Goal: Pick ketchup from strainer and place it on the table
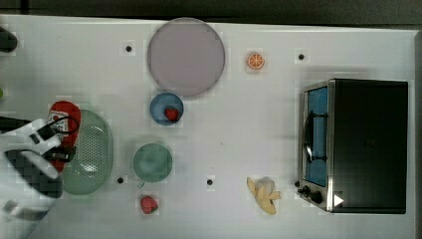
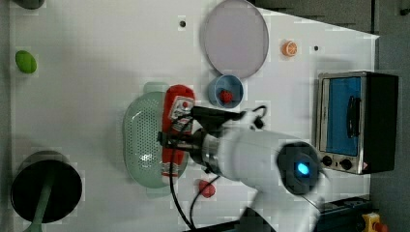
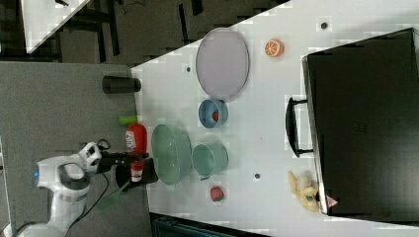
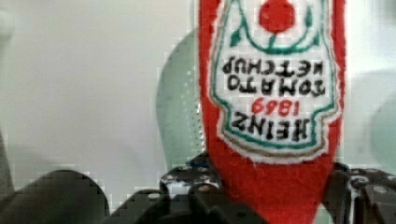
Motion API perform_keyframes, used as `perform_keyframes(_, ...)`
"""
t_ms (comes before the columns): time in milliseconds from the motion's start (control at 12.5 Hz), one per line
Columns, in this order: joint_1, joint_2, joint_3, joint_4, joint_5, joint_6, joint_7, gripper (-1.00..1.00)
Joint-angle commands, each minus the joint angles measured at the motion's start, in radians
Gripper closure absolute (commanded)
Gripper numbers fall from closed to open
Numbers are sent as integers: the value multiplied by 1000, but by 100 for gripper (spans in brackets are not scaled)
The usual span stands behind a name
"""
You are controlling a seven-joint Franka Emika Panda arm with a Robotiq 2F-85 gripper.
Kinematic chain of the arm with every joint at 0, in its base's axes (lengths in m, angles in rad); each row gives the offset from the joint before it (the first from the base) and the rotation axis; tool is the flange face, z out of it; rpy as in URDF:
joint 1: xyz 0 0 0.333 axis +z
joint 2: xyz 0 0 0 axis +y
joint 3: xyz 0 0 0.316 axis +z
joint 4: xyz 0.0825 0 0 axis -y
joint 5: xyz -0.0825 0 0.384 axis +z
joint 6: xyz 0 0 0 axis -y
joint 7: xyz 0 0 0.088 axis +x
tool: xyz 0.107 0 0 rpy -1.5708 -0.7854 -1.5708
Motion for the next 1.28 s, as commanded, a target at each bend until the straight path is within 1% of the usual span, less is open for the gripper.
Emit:
perform_keyframes(80, -42, -69, -9, 51, 44, -127, -44, -21)
perform_keyframes(240, -89, -93, -35, 70, 45, -176, -136, -21)
perform_keyframes(480, -169, -99, -105, 89, 45, -177, -237, -21)
perform_keyframes(800, -262, -99, -219, 99, 43, -137, -277, -21)
perform_keyframes(960, -295, -99, -271, 96, 43, -136, -327, -21)
perform_keyframes(1280, -342, -103, -358, 63, 44, -126, -552, -21)
